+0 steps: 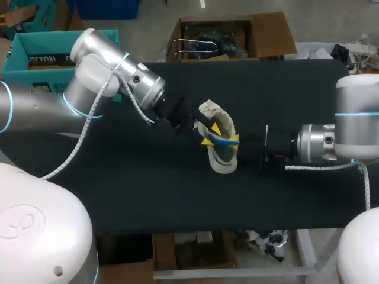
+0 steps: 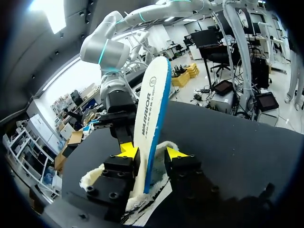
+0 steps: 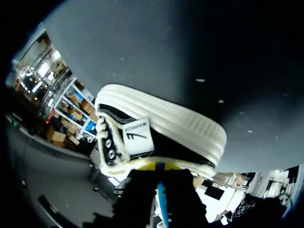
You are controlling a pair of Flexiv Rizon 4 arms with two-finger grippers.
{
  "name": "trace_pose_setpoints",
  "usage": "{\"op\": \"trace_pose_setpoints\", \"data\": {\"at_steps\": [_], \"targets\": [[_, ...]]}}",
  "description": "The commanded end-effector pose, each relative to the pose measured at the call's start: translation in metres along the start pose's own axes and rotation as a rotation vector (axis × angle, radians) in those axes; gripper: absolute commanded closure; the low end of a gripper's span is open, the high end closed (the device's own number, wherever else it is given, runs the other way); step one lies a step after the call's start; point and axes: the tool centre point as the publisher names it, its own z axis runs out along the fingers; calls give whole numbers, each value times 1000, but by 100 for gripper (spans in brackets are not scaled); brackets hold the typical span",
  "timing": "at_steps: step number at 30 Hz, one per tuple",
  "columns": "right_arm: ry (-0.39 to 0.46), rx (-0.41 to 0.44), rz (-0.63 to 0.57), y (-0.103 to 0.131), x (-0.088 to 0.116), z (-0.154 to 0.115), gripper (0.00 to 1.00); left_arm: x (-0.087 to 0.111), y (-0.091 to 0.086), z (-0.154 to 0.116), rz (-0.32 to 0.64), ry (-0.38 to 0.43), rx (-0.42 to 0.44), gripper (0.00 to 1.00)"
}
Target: Open the shoe tongue, take the insole out of the shoe, put the insole back into the shoe, and pack the shoe into the shoebox
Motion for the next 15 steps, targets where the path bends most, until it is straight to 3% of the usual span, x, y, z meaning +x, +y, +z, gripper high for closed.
{"op": "trace_pose_setpoints", "data": {"at_steps": [1,2,3,4,5,9,11,12,14,15], "targets": [[-2,-3,4,-2,0,-1,100,0,-8,6,8,-3,-20,71],[-3,-3,5,-2,0,-1,100,-1,-8,8,8,-7,-37,73],[-4,-3,6,-2,0,-1,100,-2,-7,9,7,-10,-42,81],[-4,-3,6,-2,-1,-1,100,-2,-7,9,7,-9,-43,95],[-4,-3,7,-2,-1,0,100,-2,-6,10,4,-10,-50,100],[0,-5,14,-4,-4,-3,100,-1,-3,9,0,-14,-57,100],[9,-4,10,-9,-6,-6,29,0,-1,9,-4,-14,-62,100],[15,-12,1,-14,-7,-7,14,1,0,9,-4,-14,-63,100],[20,-23,-16,-23,-9,-11,10,4,0,9,-6,-13,-71,100],[21,-33,-25,-27,-9,-13,15,4,0,9,-6,-13,-72,100]]}}
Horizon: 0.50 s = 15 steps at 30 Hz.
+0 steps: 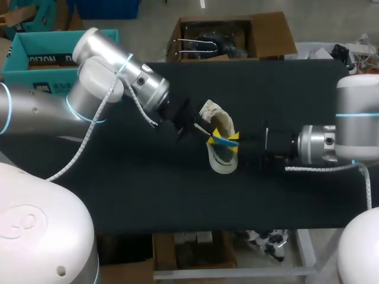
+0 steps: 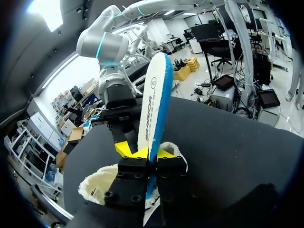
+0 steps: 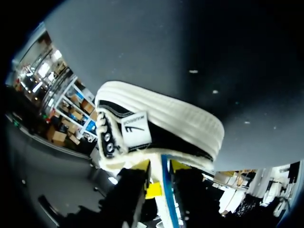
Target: Open the shoe tongue, take the insole out of the shoe, put the insole back into the shoe, and pack the shoe into the shoebox
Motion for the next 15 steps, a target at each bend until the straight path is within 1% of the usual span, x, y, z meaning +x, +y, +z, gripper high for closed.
{"op": "trace_pose_setpoints", "data": {"at_steps": [1,3,4,9,10,11,12,13,14,15], "targets": [[17,-42,-24,-23,-6,-12,31,4,1,1,-2,-6,-6,100],[18,-45,-37,-30,-6,-15,51,4,2,1,-4,-8,-5,100],[17,-48,-41,-32,-6,-15,54,5,2,1,-5,-9,-5,100],[11,-53,-47,-35,-7,-14,58,5,3,2,-7,-15,-6,100],[11,-53,-47,-34,-7,-14,61,5,4,2,-7,-16,-7,100],[11,-55,-45,-33,-8,-13,66,5,4,3,-9,-18,-8,100],[10,-56,-43,-33,-7,-12,75,4,4,4,-10,-24,-14,100],[9,-54,-42,-32,-7,-12,80,4,4,5,-10,-27,-19,100],[9,-53,-42,-32,-7,-11,82,4,5,5,-10,-29,-21,100],[8,-52,-42,-31,-7,-11,87,3,5,6,-9,-33,-27,100]]}}
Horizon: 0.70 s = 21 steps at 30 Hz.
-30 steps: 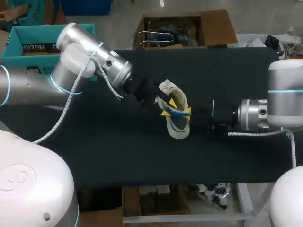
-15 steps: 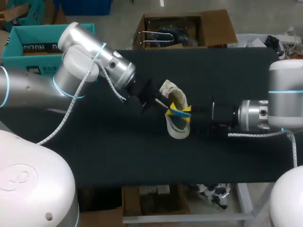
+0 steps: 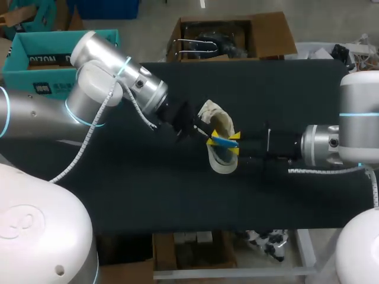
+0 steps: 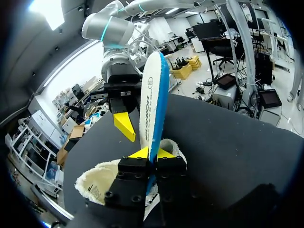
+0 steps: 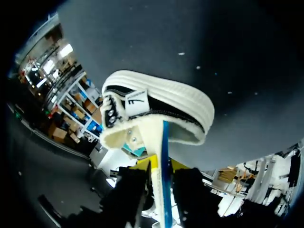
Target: Open the shoe tongue, take the insole out of the shoe, put the insole back into the shoe, and pack the shoe into the shoebox
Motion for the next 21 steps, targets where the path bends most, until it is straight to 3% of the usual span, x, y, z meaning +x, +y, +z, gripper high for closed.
{"op": "trace_pose_setpoints", "data": {"at_steps": [1,3,12,21], "targets": [[-4,4,0,2,2,4,93,1,-1,5,1,-17,-15,100],[-7,6,-3,1,3,5,100,0,-1,6,6,-29,-16,100],[-23,-22,-42,0,14,11,100,-14,-2,1,27,-94,-21,100],[-40,-64,-39,10,22,20,100,-20,16,9,-3,-103,-24,100]]}}
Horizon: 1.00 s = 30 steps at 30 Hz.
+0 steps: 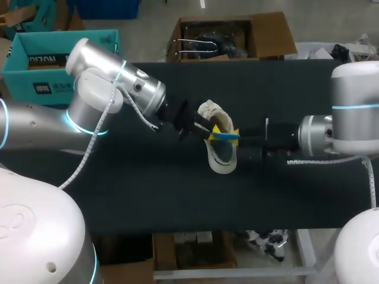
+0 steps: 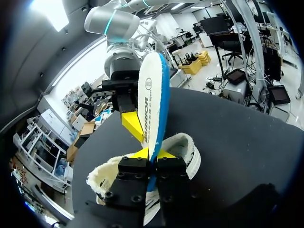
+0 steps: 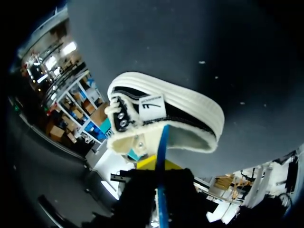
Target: Open the shoe tongue, take the insole out of the shoe, put the insole back into the shoe, and pack the shoe into the shoebox
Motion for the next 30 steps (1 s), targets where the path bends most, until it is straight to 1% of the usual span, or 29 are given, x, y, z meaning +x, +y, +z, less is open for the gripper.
{"op": "trace_pose_setpoints", "data": {"at_steps": [1,4,5,6,7,8,15,20,22,23,26,27,30], "targets": [[-17,-11,9,4,5,15,100,-3,10,13,-16,-2,10,100],[-18,-11,13,5,4,17,100,-3,13,13,-29,0,21,99],[-19,-13,13,4,4,16,100,-3,12,13,-29,1,23,83],[-21,-28,13,3,4,16,100,-3,12,12,-28,2,24,72],[-22,-31,13,3,3,15,100,-3,11,11,-27,2,24,63],[-23,-31,13,3,3,14,100,-3,10,10,-25,3,25,60],[-23,-30,35,11,0,15,100,-1,9,4,-25,7,8,58],[-26,-42,51,16,-2,14,100,3,6,-4,-24,9,4,58],[-26,-44,57,18,-3,14,100,4,6,-5,-25,9,5,62],[-27,-47,60,19,-3,14,100,4,6,-5,-26,10,6,69],[-31,-56,74,26,-2,17,100,4,10,-2,-36,14,6,96],[-31,-55,79,29,-1,18,100,4,11,-1,-40,19,5,100],[-32,-54,94,34,-1,21,100,5,16,4,-49,34,-14,100]]}}
